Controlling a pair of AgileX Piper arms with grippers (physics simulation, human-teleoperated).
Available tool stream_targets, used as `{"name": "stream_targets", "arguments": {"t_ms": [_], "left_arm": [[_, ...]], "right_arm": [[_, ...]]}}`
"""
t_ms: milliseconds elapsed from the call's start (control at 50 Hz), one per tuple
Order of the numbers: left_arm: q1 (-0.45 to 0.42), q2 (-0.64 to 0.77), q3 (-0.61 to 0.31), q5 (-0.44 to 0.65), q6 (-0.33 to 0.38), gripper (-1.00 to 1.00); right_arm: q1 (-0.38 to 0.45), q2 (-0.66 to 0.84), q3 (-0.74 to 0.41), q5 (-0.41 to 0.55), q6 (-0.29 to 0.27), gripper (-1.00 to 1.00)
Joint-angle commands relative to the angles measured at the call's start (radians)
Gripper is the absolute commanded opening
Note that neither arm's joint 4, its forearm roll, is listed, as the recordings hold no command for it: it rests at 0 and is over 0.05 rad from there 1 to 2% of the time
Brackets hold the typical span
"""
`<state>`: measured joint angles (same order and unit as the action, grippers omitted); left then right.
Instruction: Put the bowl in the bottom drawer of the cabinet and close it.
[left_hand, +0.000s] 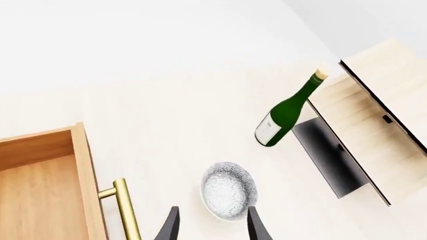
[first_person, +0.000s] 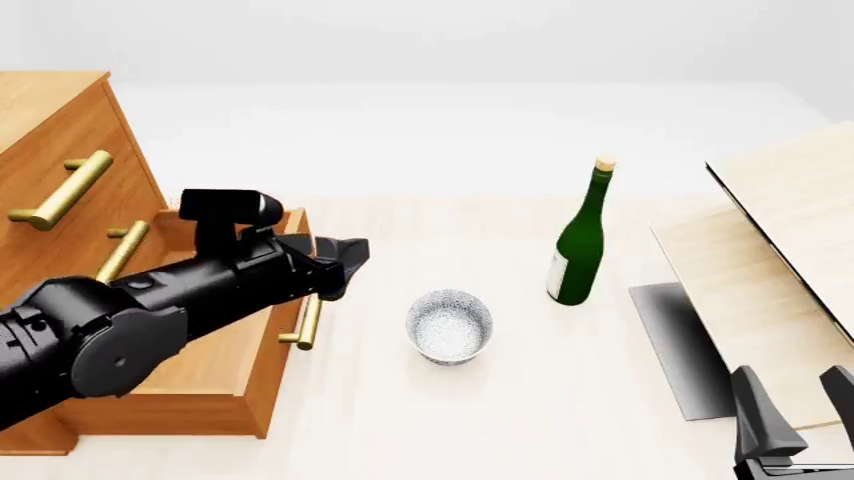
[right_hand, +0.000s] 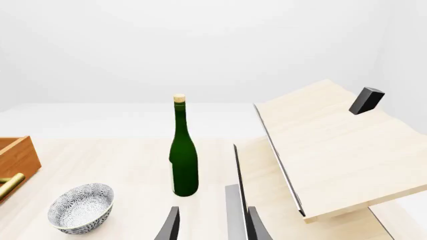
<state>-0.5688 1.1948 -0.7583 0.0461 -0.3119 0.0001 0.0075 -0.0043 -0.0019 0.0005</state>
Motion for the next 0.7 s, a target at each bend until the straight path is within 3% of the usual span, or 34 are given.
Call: {"name": "stream_targets", "arguments": {"t_ms": [20,700], "left_arm": [[0.004,0.072,-0.034,-0.023,-0.02,1.0],[-0.011,0.247,-0.117,-0.073,-0.061,1.0]], "right_arm": [[0.0,0.0,0.0,0.0,0.0,1.0],[0.0,0.0,0.0,0.0,0.0,1.0]]}}
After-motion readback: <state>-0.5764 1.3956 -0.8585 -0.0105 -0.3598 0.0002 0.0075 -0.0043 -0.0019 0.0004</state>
